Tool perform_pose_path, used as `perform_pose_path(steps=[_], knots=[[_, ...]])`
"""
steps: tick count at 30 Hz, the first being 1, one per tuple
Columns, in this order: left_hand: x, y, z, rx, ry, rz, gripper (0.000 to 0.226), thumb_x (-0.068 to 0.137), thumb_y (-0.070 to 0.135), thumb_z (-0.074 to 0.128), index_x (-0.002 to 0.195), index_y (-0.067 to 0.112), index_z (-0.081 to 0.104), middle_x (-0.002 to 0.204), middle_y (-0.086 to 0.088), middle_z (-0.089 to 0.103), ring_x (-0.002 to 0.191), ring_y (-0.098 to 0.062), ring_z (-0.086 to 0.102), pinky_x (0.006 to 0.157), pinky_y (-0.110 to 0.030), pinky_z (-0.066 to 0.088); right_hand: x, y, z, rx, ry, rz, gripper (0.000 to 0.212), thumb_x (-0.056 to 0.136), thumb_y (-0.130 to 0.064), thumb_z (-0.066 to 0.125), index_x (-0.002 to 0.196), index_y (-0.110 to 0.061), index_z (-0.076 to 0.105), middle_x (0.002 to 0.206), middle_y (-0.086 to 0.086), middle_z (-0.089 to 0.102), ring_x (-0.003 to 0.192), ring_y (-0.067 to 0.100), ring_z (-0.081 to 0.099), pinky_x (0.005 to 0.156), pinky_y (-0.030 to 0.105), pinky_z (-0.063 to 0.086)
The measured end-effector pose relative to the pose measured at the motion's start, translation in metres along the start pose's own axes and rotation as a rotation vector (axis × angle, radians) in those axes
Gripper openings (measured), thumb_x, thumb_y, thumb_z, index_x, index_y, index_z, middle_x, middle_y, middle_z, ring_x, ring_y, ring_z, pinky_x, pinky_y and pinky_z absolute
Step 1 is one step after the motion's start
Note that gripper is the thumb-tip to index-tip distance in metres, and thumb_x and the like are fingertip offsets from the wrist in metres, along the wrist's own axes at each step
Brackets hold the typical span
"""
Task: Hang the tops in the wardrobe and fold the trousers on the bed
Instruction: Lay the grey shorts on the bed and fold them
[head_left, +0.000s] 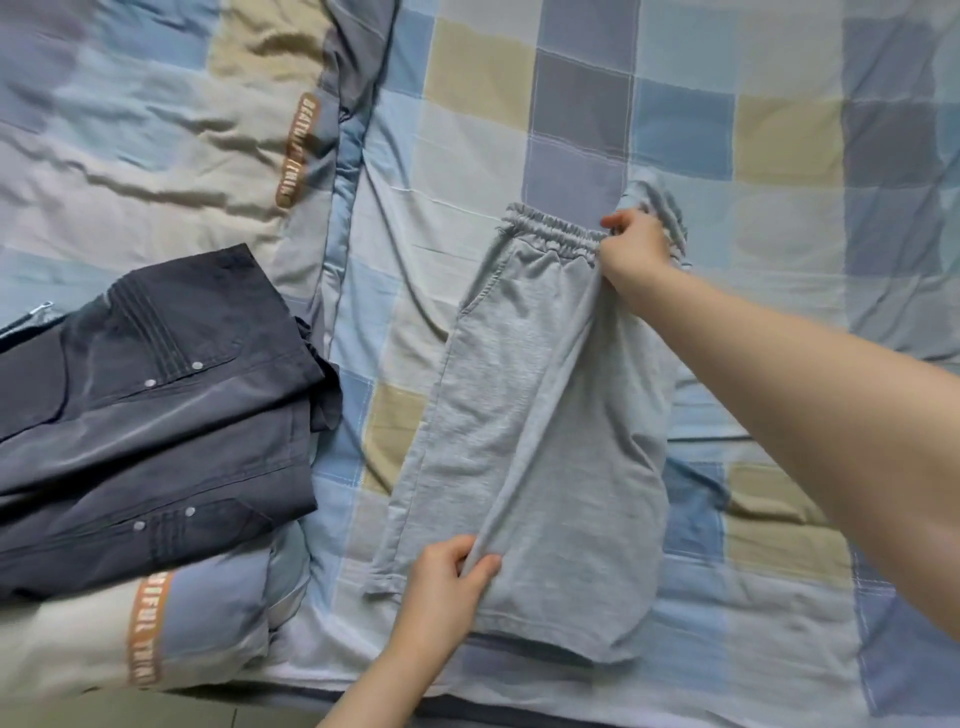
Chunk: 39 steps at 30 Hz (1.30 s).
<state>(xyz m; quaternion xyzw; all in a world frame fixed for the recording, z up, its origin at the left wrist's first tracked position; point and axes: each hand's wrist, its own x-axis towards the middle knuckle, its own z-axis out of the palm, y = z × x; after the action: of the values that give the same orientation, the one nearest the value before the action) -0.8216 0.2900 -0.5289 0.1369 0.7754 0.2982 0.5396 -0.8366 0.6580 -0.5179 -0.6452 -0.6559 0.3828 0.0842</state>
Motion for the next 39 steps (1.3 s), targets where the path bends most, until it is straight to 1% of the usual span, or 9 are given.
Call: perform_pose_path(steps=[5, 11, 15, 18, 26, 29, 32, 35, 39], knots=[[0.014, -0.047, -0.062, 0.028, 0.187, -0.066, 0.021, 0.085, 0.022, 0.073, 0.067, 0.012, 0.069, 0.052, 0.004, 0.059, 0.051, -0.005, 0.047, 0.054, -0.027, 0.037, -0.014, -0.036, 0.074, -0.085, -0.085, -0.051, 0.034, 0.086, -0.006, 0.053, 0.116, -0.016, 0.064, 0.121, 0.012, 0.063, 0.117, 0.029, 0.056, 0.101, 0.031, 0.042], [0.022, -0.072, -0.079, 0.075, 0.229, -0.112, 0.024, 0.086, 0.023, 0.073, 0.065, 0.013, 0.065, 0.054, 0.002, 0.060, 0.050, -0.005, 0.049, 0.049, -0.017, 0.036, -0.022, -0.057, 0.122, -0.087, 0.091, -0.073, 0.040, 0.088, -0.006, 0.047, 0.127, -0.014, 0.050, 0.132, 0.008, 0.052, 0.122, 0.023, 0.048, 0.096, 0.020, 0.031], [0.024, -0.080, -0.078, 0.182, 0.278, -0.152, 0.036, 0.087, 0.025, 0.069, 0.059, 0.014, 0.048, 0.053, 0.003, 0.048, 0.053, -0.014, 0.044, 0.052, -0.026, 0.035, -0.036, -0.052, 0.139, -0.140, -0.166, -0.189, 0.052, 0.085, -0.004, 0.044, 0.135, -0.019, 0.044, 0.131, 0.010, 0.053, 0.120, 0.024, 0.051, 0.100, 0.026, 0.038], [0.024, -0.088, -0.078, 0.245, 0.296, -0.189, 0.014, 0.087, 0.023, 0.068, 0.076, 0.016, 0.061, 0.070, 0.004, 0.064, 0.072, -0.020, 0.060, 0.067, -0.037, 0.047, -0.053, -0.043, 0.137, -0.067, -0.279, -0.213, 0.048, 0.084, -0.007, 0.048, 0.130, -0.018, 0.052, 0.122, 0.006, 0.060, 0.110, 0.021, 0.059, 0.097, 0.032, 0.047], [0.028, -0.087, -0.074, 0.301, 0.328, -0.132, 0.024, 0.085, 0.018, 0.071, 0.103, 0.014, 0.056, 0.100, -0.001, 0.058, 0.095, -0.023, 0.057, 0.076, -0.032, 0.038, -0.134, 0.127, 0.033, -0.011, 0.208, 0.154, 0.024, 0.089, -0.003, 0.047, 0.109, -0.007, 0.058, 0.095, 0.012, 0.062, 0.086, 0.025, 0.056, 0.074, 0.024, 0.037], [0.033, -0.081, -0.072, 0.287, 0.312, -0.131, 0.022, 0.087, 0.027, 0.070, 0.097, 0.016, 0.055, 0.094, 0.001, 0.060, 0.091, -0.023, 0.057, 0.074, -0.034, 0.039, -0.181, 0.212, 0.022, 0.043, 0.151, 0.522, 0.020, 0.089, -0.002, 0.049, 0.107, -0.010, 0.051, 0.101, 0.023, 0.062, 0.085, 0.035, 0.063, 0.081, 0.042, 0.048], [0.040, -0.080, -0.069, 0.259, 0.246, -0.167, 0.020, 0.089, 0.029, 0.069, 0.094, 0.011, 0.062, 0.088, -0.001, 0.063, 0.085, -0.024, 0.056, 0.071, -0.033, 0.037, -0.228, 0.245, 0.033, 0.337, -0.046, 0.724, 0.010, 0.094, -0.013, 0.055, 0.102, -0.011, 0.049, 0.097, 0.017, 0.060, 0.071, 0.023, 0.058, 0.067, 0.036, 0.049], [0.046, -0.085, -0.067, 0.255, 0.194, -0.191, 0.018, 0.089, 0.031, 0.068, 0.092, 0.012, 0.068, 0.088, -0.001, 0.068, 0.089, -0.027, 0.063, 0.074, -0.036, 0.045, -0.267, 0.246, 0.044, 0.327, -0.213, 0.676, 0.014, 0.094, -0.026, 0.058, 0.098, -0.014, 0.053, 0.091, 0.005, 0.060, 0.079, 0.018, 0.057, 0.073, 0.034, 0.047], [0.037, -0.079, -0.068, 0.111, 0.156, -0.155, 0.007, 0.091, 0.019, 0.067, 0.091, 0.013, 0.070, 0.085, 0.006, 0.070, 0.088, -0.019, 0.066, 0.069, -0.028, 0.047, -0.296, 0.247, 0.034, 0.105, -0.128, 0.431, 0.038, 0.090, -0.024, 0.064, 0.060, -0.014, 0.044, 0.053, 0.000, 0.045, 0.055, 0.016, 0.041, 0.053, 0.032, 0.029]])
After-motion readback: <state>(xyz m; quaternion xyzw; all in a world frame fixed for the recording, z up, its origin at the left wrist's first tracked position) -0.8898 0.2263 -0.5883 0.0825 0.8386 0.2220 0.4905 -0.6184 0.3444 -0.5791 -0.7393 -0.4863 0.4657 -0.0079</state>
